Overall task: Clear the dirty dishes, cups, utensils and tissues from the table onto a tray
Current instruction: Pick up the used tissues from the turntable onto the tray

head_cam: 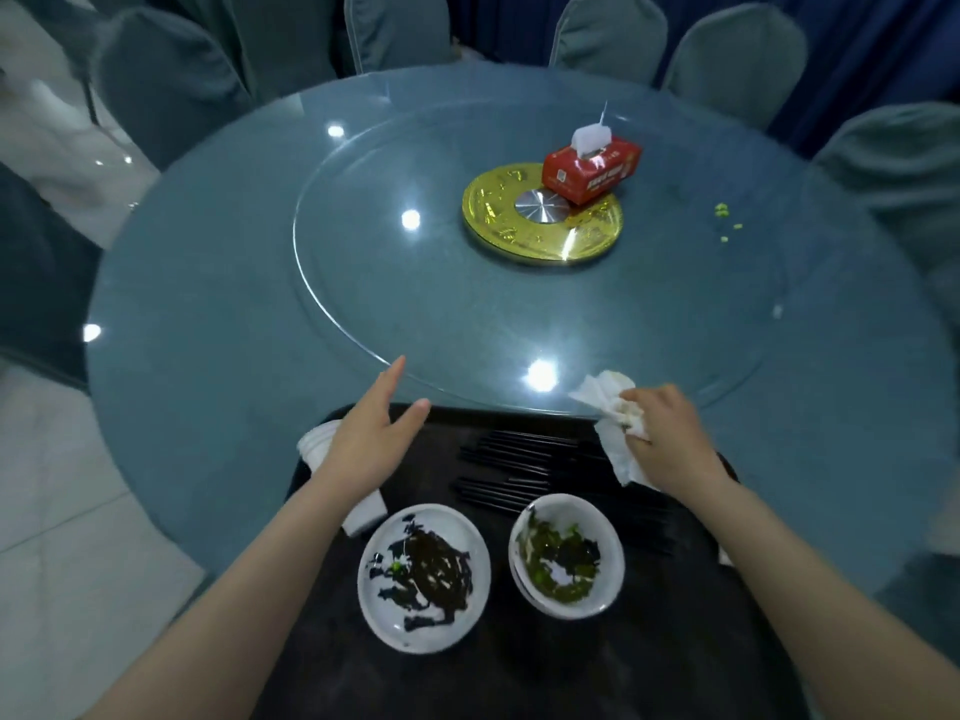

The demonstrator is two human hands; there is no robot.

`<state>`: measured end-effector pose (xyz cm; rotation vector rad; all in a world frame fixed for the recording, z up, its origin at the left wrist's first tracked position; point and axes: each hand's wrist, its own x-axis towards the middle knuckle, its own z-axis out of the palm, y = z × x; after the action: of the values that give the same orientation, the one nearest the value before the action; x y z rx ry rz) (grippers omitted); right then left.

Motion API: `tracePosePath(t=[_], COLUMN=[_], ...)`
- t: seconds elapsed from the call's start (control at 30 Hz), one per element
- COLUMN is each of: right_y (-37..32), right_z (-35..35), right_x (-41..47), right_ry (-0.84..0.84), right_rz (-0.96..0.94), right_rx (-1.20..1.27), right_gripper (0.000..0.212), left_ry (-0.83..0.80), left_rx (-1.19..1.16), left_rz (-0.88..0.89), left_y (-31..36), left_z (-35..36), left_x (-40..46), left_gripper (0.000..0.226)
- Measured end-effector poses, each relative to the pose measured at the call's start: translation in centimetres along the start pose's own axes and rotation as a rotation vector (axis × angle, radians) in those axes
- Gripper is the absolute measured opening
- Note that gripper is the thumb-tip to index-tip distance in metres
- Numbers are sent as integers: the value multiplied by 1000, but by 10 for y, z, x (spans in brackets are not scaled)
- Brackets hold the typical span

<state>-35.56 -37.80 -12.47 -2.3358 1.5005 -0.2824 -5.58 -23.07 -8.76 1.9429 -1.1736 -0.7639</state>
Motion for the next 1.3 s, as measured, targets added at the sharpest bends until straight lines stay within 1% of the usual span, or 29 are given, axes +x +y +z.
tracePosePath(t=[0.07,0.13,0.17,0.27,0.33,0.53,0.67,0.9,1.0,1.17,1.3], right_y=[8,15,19,28,37,73,77,65,60,56,60], right_z=[-2,-3,-3,-6,-11,-4,10,13,15,12,10], right_x=[-32,-56,-66,-93,-113,-189,-209,-202,-203,-203,-197], right_ry=[-34,-99,-104,-19,14,-131,-253,-225,-243,-270,-295], right_rz=[47,110,138,187,250,409,514,547,522,477,383], right_rx=[-5,40,78,202,233,146,116,156,147,173,88], right_gripper=[47,52,49,34,34,55,64,60,62,68,70], left_ry=[-7,-23,-29,-26,-31,-27,-43,-14,-2,-41,-51], left_rx=[-17,-24,-36,-94,-121,-293,-293,-316,-323,-260,-252], left_rz=[-14,-16,-17,-24,-37,-154,-192,-185,-199,-175,-147], left_y=[-1,-1,-1,0,0,-12,-15,-17,-18,-9,3], left_z=[0,1,2,3,4,13,20,19,19,23,27], left_x=[-23,-41,-50,-72,-85,-119,-130,-142,-148,-146,-135], left_gripper=[61,60,60,58,58,52,50,48,47,47,46])
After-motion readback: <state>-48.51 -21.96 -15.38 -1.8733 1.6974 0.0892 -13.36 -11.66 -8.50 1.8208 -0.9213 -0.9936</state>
